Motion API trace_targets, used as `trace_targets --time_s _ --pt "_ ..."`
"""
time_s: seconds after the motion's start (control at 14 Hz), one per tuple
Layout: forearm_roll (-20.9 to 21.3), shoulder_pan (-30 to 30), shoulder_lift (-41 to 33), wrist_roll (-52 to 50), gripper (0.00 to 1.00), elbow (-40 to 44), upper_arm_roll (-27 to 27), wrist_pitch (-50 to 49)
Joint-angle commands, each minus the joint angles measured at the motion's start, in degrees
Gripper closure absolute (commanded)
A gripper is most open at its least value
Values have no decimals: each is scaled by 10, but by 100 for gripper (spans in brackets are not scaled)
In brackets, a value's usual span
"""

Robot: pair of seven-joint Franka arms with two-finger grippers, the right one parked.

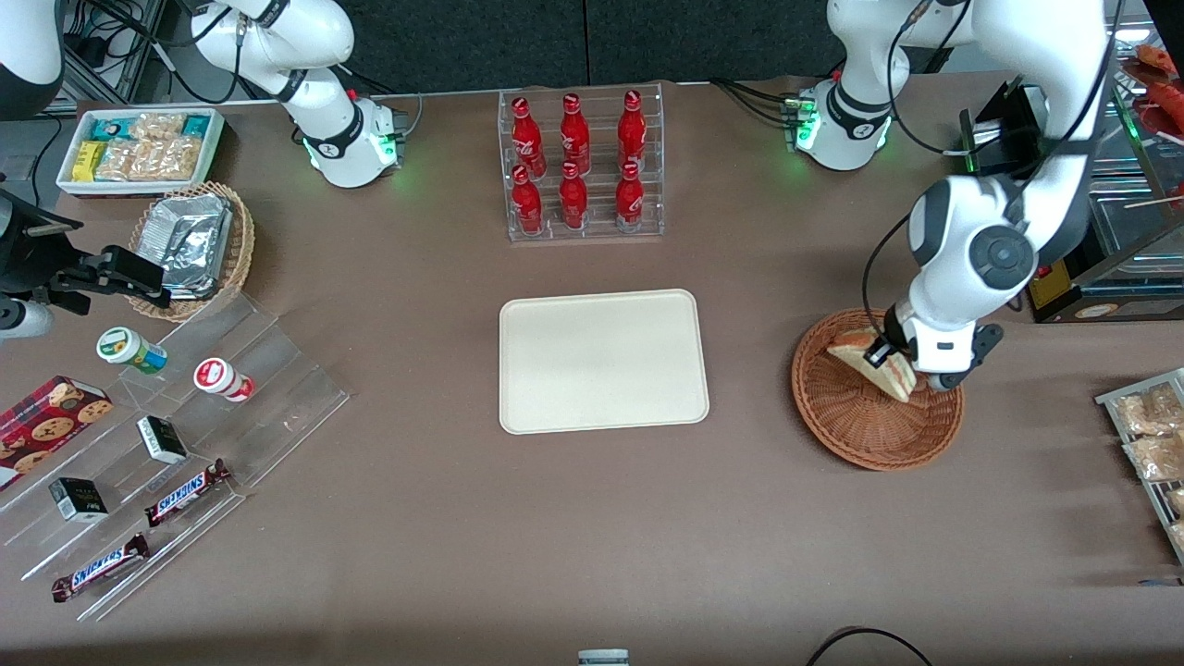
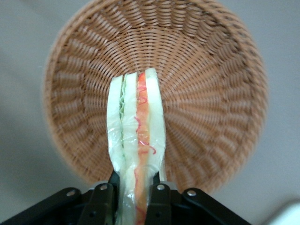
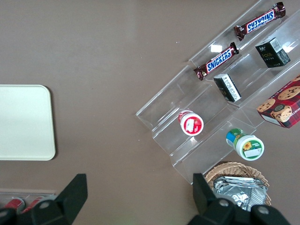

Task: Place sandwich from basket to tray
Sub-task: 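Close the left gripper on the sandwich and lift it from the basket, then carry the sandwich with the left gripper over the cream tray and lower it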

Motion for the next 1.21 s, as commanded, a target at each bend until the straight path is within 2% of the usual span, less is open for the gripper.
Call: trace_targets --time_s 0.0,0.29,0.57,0.86,1.14 --pt "-7 -43 -7 -8 100 128 -3 -159" --pt "-8 -157 25 -6 100 190 -3 -181" --pt "-10 -253 133 -13 100 282 -3 -168" --pt "-57 -295 270 -13 100 401 -3 -139" --pt "-53 -343 329 -6 100 408 -2 -78"
